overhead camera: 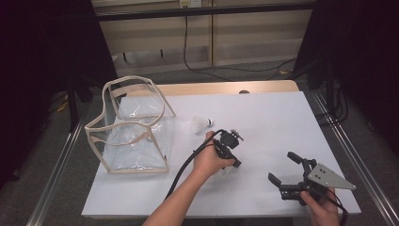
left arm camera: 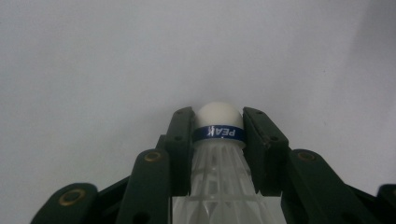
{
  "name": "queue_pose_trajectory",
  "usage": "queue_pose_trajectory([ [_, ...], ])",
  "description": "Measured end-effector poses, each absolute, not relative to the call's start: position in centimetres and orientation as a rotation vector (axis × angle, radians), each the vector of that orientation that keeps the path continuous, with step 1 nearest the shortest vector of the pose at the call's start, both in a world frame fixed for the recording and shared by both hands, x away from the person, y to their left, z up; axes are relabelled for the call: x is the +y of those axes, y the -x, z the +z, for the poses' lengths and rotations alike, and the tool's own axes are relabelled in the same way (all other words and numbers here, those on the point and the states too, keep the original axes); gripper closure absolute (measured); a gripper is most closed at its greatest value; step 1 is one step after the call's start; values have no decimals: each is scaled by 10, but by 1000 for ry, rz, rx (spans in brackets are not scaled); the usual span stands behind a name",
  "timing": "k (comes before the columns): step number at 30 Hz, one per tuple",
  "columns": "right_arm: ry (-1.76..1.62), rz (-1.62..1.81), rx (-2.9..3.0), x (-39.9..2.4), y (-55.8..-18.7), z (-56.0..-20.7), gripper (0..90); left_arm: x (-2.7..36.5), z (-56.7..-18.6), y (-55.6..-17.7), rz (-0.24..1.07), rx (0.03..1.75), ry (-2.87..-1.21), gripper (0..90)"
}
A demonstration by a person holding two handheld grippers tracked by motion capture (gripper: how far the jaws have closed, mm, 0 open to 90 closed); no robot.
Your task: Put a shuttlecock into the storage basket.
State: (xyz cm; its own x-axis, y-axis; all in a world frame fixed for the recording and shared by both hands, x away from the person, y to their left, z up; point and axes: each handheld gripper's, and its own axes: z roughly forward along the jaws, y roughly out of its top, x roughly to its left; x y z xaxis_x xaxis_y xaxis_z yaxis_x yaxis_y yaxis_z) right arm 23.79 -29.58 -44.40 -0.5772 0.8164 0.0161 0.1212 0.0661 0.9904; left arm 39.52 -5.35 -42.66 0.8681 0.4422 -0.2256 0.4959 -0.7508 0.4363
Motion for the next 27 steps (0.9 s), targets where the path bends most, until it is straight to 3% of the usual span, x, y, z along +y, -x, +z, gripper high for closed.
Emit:
queue_pose_trajectory([
  [27, -932, 1556, 1787, -293, -241, -445, 14, -32, -408, -398, -245, 753, -2438, 654],
])
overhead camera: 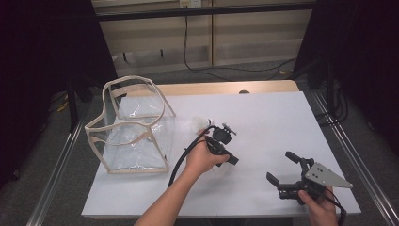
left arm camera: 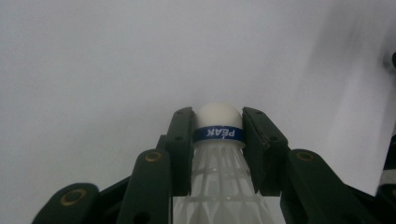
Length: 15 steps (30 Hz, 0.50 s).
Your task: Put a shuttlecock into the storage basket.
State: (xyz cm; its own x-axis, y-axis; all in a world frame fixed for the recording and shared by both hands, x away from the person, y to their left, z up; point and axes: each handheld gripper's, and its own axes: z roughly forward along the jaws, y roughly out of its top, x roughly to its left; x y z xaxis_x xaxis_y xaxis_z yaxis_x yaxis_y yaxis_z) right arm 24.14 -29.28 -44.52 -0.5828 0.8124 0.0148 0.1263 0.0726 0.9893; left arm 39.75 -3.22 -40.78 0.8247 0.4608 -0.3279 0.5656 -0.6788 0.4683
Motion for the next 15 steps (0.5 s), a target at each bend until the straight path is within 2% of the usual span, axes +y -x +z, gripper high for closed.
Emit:
queue_pose_trajectory([
  [15, -929, 1559, 1791, -292, -242, -446, 14, -16, -395, -401, -256, 775, -2412, 653],
])
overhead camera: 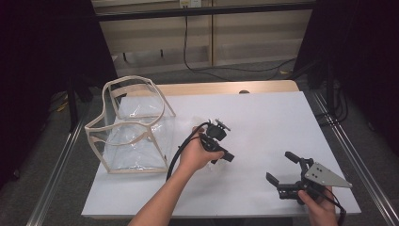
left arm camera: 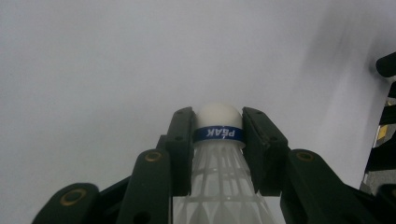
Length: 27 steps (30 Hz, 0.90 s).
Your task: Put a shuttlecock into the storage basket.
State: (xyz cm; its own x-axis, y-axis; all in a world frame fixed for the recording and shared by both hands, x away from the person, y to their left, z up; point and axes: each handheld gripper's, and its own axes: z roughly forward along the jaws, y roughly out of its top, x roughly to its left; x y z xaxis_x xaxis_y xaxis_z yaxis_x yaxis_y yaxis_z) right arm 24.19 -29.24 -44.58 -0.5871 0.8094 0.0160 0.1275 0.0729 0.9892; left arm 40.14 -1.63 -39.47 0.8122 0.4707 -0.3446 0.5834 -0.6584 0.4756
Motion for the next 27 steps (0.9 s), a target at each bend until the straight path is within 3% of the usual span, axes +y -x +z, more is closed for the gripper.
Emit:
queue_pose_trajectory([
  [27, -922, 1550, 1794, -294, -243, -446, 14, -5, -363, -402, -282, 774, -2379, 653],
])
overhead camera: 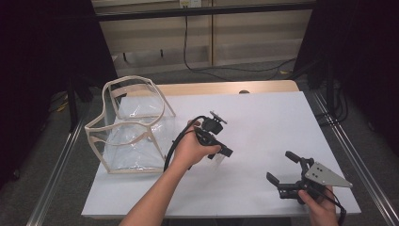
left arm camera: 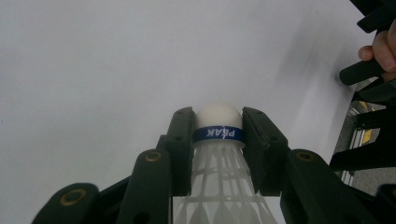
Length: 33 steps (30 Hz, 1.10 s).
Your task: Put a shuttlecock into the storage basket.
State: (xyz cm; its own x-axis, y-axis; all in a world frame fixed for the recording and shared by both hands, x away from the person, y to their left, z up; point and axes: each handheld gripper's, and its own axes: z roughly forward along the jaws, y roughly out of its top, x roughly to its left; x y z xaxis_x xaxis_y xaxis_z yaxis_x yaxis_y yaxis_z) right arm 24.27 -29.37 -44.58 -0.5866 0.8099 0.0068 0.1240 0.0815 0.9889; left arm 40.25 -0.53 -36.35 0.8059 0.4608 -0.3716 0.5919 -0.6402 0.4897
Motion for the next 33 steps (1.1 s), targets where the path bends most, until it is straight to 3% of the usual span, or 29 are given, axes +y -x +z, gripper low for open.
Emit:
queue_pose_trajectory([
  [33, -920, 1551, 1793, -293, -242, -445, 14, 11, -314, -412, -252, 774, -2347, 653],
])
